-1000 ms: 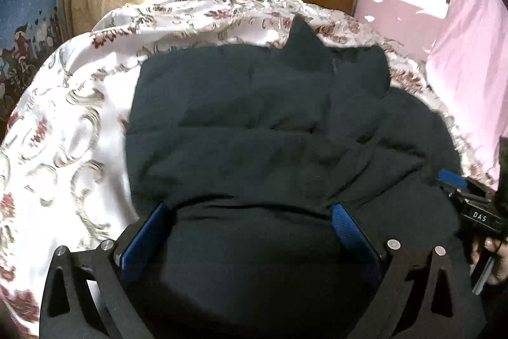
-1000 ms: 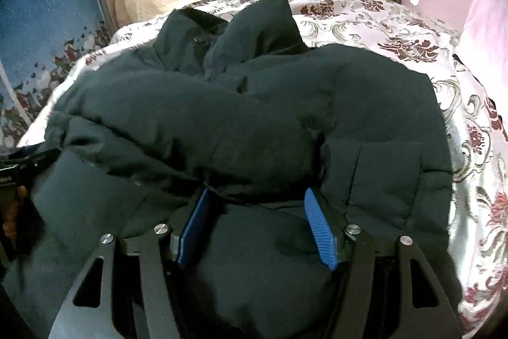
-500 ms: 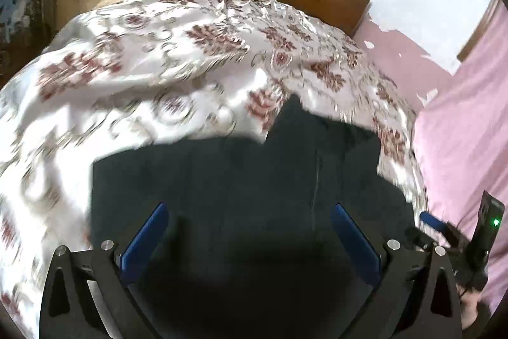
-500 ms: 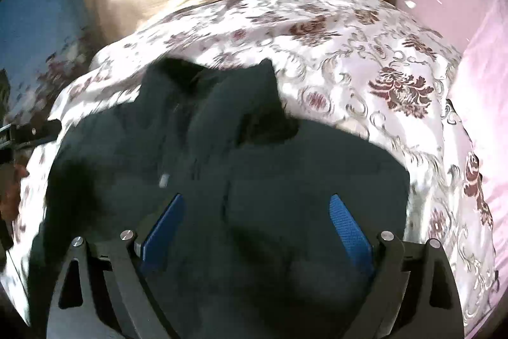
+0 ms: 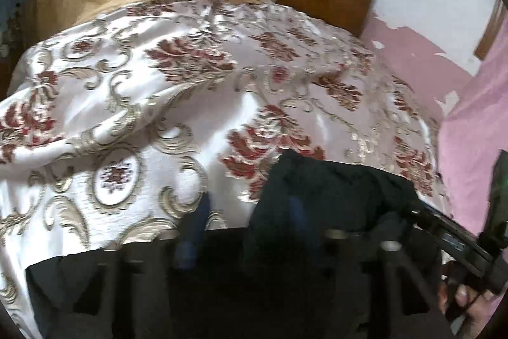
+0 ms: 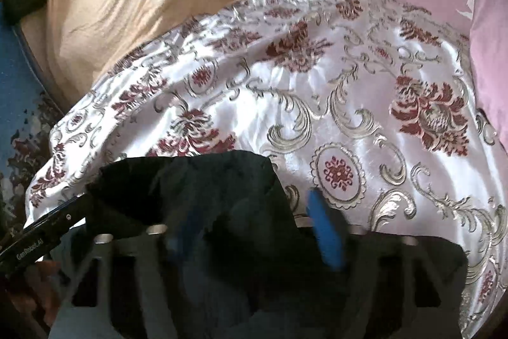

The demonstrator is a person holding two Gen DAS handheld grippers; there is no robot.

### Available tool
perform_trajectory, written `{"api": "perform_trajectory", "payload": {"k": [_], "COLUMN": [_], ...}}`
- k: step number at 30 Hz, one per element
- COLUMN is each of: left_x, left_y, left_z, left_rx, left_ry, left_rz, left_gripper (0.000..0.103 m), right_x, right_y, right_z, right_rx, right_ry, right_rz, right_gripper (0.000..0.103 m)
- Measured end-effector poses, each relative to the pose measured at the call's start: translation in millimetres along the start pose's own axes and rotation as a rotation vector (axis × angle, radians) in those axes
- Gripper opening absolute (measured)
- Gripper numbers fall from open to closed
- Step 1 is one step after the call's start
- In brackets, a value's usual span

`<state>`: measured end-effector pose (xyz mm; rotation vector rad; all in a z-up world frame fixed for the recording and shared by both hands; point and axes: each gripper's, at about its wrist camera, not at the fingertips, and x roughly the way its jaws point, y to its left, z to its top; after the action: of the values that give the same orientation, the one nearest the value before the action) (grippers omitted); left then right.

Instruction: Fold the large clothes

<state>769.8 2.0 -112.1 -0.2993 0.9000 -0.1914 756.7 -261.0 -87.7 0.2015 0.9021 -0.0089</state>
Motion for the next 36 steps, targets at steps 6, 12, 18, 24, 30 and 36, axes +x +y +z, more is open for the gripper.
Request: {"api": "perform_trajectory", "payload": {"k": [6, 12, 18, 24, 30, 36], "left_x": [-42.5, -125.8, -212.8, -256.2, -267.9, -250.9], "left_y": [-9.3, -8.4, -29.9, -31.9, -29.0, -24.5], "left_z": [-15.3, -42.4, -105.5, -170.3, -217.7, -244.1], "left_rx": [0.049, 0.081, 0.208, 0.218, 0.22, 0.233], "left_ry": [-0.096, -0.201, -0.284, -0.306, -0.29, -0.233], "left_rz": [-0.029, -0.071, -0.045, -0.051, -0.059, -0.023], "left_gripper": [0.007, 0.006, 0.005, 0.005, 0.004, 0.004], "right_x": [-37.7, -123.3, -202.3, -258.9, -283.6, -272.4], "right_y": [-3.7, -22.4, -29.3, -25.5, -27.7, -34.2], "right_z": [-13.6, -33.7, -78.2, -139.6, -203.6, -233.4], "right_rx": [-0.047, -0.12, -0.213, -0.356, -0.436, -0.426], "right_ry": [-0.071, -0.173, -0.239, -0.304, -0.332, -0.305], "right_rz": [0.033, 0.093, 0.132, 0.085, 0.034, -0.003], "right_gripper": [0.021, 0.014, 0.013, 0.012, 0.01, 0.008]}}
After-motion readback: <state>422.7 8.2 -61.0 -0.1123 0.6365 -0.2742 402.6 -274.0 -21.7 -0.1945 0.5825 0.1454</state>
